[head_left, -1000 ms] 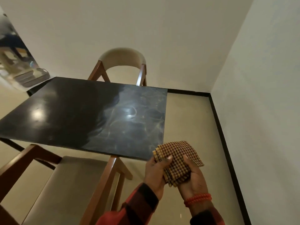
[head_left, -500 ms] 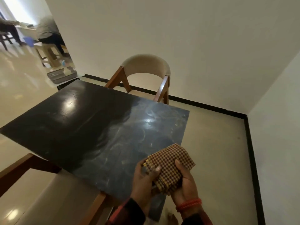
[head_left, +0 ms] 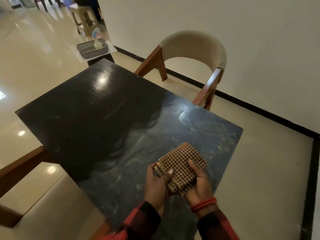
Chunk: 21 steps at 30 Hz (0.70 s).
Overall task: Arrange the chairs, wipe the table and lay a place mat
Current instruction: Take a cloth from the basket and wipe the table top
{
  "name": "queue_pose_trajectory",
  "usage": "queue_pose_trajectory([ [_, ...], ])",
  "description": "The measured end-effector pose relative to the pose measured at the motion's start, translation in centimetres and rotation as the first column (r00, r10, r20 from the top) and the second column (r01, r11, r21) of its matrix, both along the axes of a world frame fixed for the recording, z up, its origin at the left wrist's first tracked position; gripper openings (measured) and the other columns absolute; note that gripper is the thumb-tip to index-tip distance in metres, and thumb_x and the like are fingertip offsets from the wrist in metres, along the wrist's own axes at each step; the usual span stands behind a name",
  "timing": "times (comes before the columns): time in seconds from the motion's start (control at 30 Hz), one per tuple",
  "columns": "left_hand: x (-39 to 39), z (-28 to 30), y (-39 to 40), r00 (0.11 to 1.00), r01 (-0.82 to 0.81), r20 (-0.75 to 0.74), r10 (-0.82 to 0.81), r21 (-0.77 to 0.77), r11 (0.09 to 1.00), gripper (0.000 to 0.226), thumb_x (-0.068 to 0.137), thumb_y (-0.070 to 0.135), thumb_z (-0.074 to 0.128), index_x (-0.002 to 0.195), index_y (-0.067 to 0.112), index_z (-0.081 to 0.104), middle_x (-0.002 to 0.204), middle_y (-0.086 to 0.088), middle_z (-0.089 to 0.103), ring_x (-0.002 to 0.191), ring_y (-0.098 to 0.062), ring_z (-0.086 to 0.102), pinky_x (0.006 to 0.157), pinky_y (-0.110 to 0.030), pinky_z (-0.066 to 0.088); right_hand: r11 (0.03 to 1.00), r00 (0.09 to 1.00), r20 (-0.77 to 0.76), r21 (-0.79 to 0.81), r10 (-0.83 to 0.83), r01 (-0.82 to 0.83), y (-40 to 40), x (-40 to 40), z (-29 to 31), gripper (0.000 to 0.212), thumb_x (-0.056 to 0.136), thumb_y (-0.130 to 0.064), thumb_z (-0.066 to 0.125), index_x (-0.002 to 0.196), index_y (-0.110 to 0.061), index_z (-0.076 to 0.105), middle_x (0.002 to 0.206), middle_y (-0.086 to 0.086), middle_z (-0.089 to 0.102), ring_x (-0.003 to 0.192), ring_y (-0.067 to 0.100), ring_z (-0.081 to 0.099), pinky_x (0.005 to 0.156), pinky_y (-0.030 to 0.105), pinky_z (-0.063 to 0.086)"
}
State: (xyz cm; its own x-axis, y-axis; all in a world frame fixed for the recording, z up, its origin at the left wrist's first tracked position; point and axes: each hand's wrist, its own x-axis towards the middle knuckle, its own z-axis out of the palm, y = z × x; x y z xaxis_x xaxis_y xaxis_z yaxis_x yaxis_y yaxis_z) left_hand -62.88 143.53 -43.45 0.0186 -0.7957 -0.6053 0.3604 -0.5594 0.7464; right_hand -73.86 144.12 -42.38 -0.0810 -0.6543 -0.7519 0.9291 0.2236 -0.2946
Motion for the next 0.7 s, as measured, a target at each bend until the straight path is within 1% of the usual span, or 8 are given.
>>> queue_pose_trajectory([
  [0.1,0.4,-1.1,-2.9,0.999,0.046,-0.005,-0.046,-0.004,0.999,0.039,0.09,-0.006,0.066,0.122,0.01,0.051,0.117,-0.015,0.071,0.109,-0.031,0.07,0.09,-0.05,0.059,0.999,0.998,-0.047,0.011,-0.05,0.051,-2.4,0.5,-0.8,0.031,0.096,-0.014,0.057,0.123,0.001,0.062,0.113,0.023,0.073,0.11,0.041,0.067,0.104,0.06,0.048],
  [0.17,0.6,-2.0,-4.8,0.997,0.074,-0.012,-0.074,0.0,0.997,0.037,0.089,-0.008,0.066,0.119,0.009,0.051,0.117,-0.015,0.07,0.104,-0.026,0.07,0.09,-0.047,0.059,0.998,0.994,-0.083,-0.007,-0.065,0.064,-3.8,0.7,-0.9,0.023,0.098,-0.013,0.055,0.117,-0.001,0.063,0.102,0.02,0.076,0.092,0.036,0.074,0.085,0.054,0.06],
  [0.27,0.4,-2.9,-6.8,0.996,0.091,-0.011,-0.09,0.028,0.995,0.036,0.09,-0.006,0.066,0.118,0.01,0.051,0.117,-0.014,0.069,0.105,-0.025,0.07,0.092,-0.047,0.059,0.999,0.994,-0.107,0.014,-0.035,0.037,-5.8,0.8,-1.1,0.021,0.1,-0.013,0.053,0.113,0.001,0.063,0.095,0.02,0.077,0.079,0.033,0.076,0.065,0.05,0.063],
  [0.4,-0.2,-4.0,-9.1,0.998,0.043,-0.038,-0.04,0.079,0.996,0.035,0.091,-0.002,0.067,0.118,0.011,0.05,0.119,-0.015,0.068,0.111,-0.031,0.068,0.096,-0.053,0.056,1.0,0.988,-0.154,-0.007,0.009,-0.01,-8.3,0.8,-1.9,0.027,0.099,-0.012,0.055,0.123,-0.003,0.061,0.104,0.019,0.076,0.095,0.035,0.074,0.083,0.054,0.06],
  [0.47,-0.5,-4.4,-9.9,0.998,0.024,-0.064,-0.02,0.07,0.997,0.033,0.091,-0.002,0.067,0.117,0.012,0.05,0.12,-0.015,0.067,0.112,-0.032,0.068,0.095,-0.053,0.056,0.999,0.985,-0.164,-0.022,0.045,-0.049,-9.7,0.4,-2.4,0.023,0.1,-0.013,0.054,0.12,-0.003,0.062,0.102,0.018,0.077,0.091,0.034,0.075,0.081,0.053,0.061],
  [0.53,0.0,-4.6,-10.4,0.998,0.012,-0.067,-0.009,0.043,0.999,0.032,0.093,-0.001,0.066,0.117,0.012,0.051,0.116,-0.013,0.068,0.107,-0.029,0.07,0.09,-0.048,0.059,0.995,0.986,-0.147,-0.039,0.081,-0.087,-11.2,0.4,-3.0,0.02,0.102,-0.013,0.049,0.11,-0.002,0.064,0.096,0.017,0.077,0.082,0.031,0.077,0.07,0.05,0.063],
  [0.6,2.3,-5.0,-10.5,0.997,-0.079,0.003,0.079,0.024,0.997,0.033,0.094,-0.007,0.06,0.117,0.015,0.051,0.102,-0.012,0.07,0.086,-0.023,0.073,0.07,-0.035,0.062,0.987,0.983,-0.105,-0.042,0.149,-0.154,-13.1,1.3,-3.9,0.034,0.105,-0.013,0.043,0.095,0.001,0.073,0.09,0.017,0.077,0.076,0.03,0.077,0.062,0.049,0.063],
  [0.7,8.9,-5.6,-9.7,0.883,-0.388,0.261,0.39,-0.063,0.92,0.036,0.093,-0.01,0.056,0.117,0.017,0.051,0.084,-0.01,0.069,0.064,-0.016,0.071,0.058,-0.028,0.058,0.954,0.954,-0.059,-0.05,0.294,-0.297,-15.6,3.7,-5.3,0.044,0.104,-0.012,0.044,0.082,-0.003,0.081,0.1,0.019,0.076,0.084,0.033,0.076,0.072,0.058,0.058],
])
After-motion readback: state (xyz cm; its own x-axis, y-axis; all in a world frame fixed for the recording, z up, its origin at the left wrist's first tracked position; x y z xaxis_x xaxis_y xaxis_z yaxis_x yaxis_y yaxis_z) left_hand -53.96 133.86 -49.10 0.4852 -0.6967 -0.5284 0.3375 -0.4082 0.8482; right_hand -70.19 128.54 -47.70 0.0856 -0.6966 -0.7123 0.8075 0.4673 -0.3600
